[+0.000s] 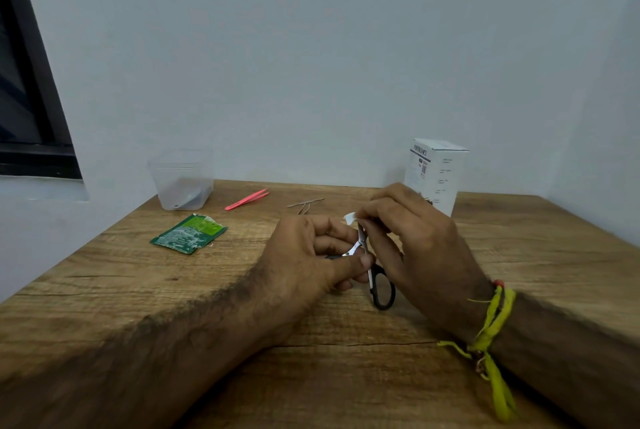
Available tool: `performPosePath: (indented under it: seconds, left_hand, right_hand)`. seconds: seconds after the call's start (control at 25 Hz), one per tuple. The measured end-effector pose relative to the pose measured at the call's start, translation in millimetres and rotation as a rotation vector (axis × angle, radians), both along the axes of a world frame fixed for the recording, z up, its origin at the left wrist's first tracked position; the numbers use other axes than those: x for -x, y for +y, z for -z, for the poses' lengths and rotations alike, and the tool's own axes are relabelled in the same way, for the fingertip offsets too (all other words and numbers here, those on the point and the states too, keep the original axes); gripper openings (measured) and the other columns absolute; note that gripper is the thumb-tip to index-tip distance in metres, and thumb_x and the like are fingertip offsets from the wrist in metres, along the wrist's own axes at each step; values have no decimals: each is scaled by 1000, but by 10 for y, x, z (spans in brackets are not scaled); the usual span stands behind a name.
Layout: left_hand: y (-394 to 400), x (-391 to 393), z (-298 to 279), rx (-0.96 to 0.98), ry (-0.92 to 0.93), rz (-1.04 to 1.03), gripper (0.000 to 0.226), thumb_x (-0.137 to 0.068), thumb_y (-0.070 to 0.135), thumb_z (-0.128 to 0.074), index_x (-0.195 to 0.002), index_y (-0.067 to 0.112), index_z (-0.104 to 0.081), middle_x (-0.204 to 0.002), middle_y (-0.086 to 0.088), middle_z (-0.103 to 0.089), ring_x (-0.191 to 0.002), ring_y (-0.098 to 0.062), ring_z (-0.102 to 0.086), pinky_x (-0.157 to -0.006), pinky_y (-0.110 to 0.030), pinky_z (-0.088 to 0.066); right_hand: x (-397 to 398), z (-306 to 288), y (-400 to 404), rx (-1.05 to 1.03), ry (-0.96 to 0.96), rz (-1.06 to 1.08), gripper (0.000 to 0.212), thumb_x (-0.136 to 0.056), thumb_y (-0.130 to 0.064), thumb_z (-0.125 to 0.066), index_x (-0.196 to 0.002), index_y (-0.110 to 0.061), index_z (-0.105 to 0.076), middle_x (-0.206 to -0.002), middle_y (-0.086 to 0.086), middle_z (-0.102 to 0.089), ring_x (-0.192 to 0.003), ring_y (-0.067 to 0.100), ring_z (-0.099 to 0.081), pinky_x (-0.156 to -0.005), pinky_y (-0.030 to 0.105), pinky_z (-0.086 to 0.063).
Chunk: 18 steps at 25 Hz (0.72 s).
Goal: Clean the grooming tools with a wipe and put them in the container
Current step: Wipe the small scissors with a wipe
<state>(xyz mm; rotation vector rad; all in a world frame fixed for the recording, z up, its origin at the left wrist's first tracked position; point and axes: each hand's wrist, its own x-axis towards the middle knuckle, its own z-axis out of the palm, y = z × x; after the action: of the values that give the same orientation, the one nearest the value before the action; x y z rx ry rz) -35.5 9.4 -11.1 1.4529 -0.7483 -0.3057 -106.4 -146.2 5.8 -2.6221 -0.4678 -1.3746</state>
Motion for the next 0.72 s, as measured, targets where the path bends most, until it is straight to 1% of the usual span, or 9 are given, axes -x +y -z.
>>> performPosePath:
  seconds: [0.08,0.2,0.32,0.44,0.56,0.72]
  left_hand:
    - [-5,10,-7,3,18,-1,19,-75,1,-84,-84,13,-72,-78,-12,-78,-70,-23,-77,-52,-19,-52]
    - [7,9,-19,2,10,-4,20,-75,0,-84,-81,16,-73,-78,-11,-78,-69,-23,-76,-53,-20,-53]
    - [-2,32,-31,-4,16,-4,20,-75,-1,-84,-81,13,-72,-76,-12,-77,-67,-21,-76,-51,-20,-52]
    - [4,45,-40,-25,-7,-2,20,-75,1,-85,-86,10,-71,-77,-11,-78,-70,-23,-77,-52,-20,-53]
    - [-12,50,-41,-31,6,-5,20,-75,3,-85,-87,10,-71,-77,-12,-78,-72,-24,-77,-53,-21,-53]
    - [-12,59,-33,-37,9,-15,20,-75,2,-85,-87,9,-71,-77,-12,-78,-70,-23,-77,-52,-21,-53]
  right_hand:
    - [-1,11,-5,18,14,-11,4,-91,-3,-64,-92,-2,-67,-90,9,-62,-77,24,-60,-68,42,-52]
    - [-20,3,11,-6,-9,-10,4,-91,-3,-64,-93,-3,-67,-90,8,-62,-77,22,-59,-68,41,-52]
    - [-21,18,-19,-22,30,-33,5,-92,-4,-62,-94,-4,-67,-90,6,-61,-78,20,-59,-69,40,-52]
    - [-16,25,-25,-104,25,-55,5,-91,-4,-64,-94,-5,-68,-88,3,-61,-77,16,-57,-69,36,-51]
    - [-43,23,-4,-185,11,-59,6,-89,-2,-66,-93,-5,-69,-85,2,-61,-75,14,-56,-68,34,-51]
    - [-71,20,12,-281,27,-44,5,-88,-4,-68,-91,-7,-70,-83,-4,-60,-76,5,-53,-69,16,-44]
